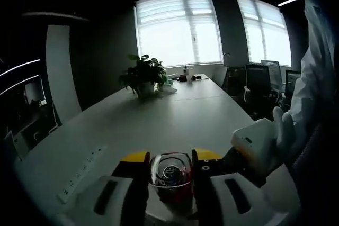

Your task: Arrange the skincare products in the storage area until every visible bottle or jar stands upright without overlapping.

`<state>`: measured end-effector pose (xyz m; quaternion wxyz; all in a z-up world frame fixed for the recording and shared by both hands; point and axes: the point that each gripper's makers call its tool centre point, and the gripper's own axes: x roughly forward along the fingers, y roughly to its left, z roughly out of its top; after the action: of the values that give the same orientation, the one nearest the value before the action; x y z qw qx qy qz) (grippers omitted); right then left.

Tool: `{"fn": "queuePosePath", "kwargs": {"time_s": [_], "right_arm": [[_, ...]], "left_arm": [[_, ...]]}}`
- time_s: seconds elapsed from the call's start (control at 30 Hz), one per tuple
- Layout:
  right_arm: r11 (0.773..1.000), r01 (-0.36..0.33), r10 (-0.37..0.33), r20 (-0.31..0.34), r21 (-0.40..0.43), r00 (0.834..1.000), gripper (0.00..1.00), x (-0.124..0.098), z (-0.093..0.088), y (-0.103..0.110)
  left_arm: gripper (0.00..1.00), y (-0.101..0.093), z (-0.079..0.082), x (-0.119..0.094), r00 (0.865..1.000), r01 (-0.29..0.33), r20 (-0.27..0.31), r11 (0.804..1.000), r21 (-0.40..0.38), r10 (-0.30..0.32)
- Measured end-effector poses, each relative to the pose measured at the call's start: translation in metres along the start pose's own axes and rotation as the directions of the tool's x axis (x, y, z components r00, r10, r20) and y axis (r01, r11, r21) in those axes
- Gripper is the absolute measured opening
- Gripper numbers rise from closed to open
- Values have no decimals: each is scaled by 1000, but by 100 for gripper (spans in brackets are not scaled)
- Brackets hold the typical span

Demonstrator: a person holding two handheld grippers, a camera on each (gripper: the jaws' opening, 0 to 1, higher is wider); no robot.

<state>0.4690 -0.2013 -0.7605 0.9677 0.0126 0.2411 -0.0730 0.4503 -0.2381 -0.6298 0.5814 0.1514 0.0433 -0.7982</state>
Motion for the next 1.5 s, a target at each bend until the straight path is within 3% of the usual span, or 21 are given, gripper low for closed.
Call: {"fn": "queuePosePath", "kwargs": {"time_s": [0.13, 0.33, 0.73, 1.0, 1.13, 1.33, 1.5], "right_arm": [[1000, -11, 11, 3, 3, 1000, 30, -3, 3, 1], [1000, -17, 17, 12, 19, 1000, 34, -8, 10, -3], [996, -62, 62, 1, 61, 998, 46, -26, 15, 0], [993, -94, 94, 6, 75, 996, 56, -40, 19, 5], [993, -104, 104, 1, 58, 995, 62, -47, 17, 8], [991, -131, 131, -9, 39, 991, 70, -56, 17, 15], [986, -164, 165, -5, 36, 986, 71, -64, 20, 21]], "left_arm": [[30, 4, 12, -4, 999, -19, 47, 999, -49, 21], [31, 0, 15, -8, 999, -41, 31, 998, -41, 42], [31, 10, 24, -29, 993, -112, 27, 993, -47, 113], [34, 32, 14, -39, 988, -156, 2, 985, -71, 156], [35, 26, 12, -49, 984, -178, -12, 978, -106, 178], [42, 31, -4, -62, 977, -211, -62, 969, -128, 205], [46, 15, -10, -73, 975, -215, -90, 961, -173, 202]]}}
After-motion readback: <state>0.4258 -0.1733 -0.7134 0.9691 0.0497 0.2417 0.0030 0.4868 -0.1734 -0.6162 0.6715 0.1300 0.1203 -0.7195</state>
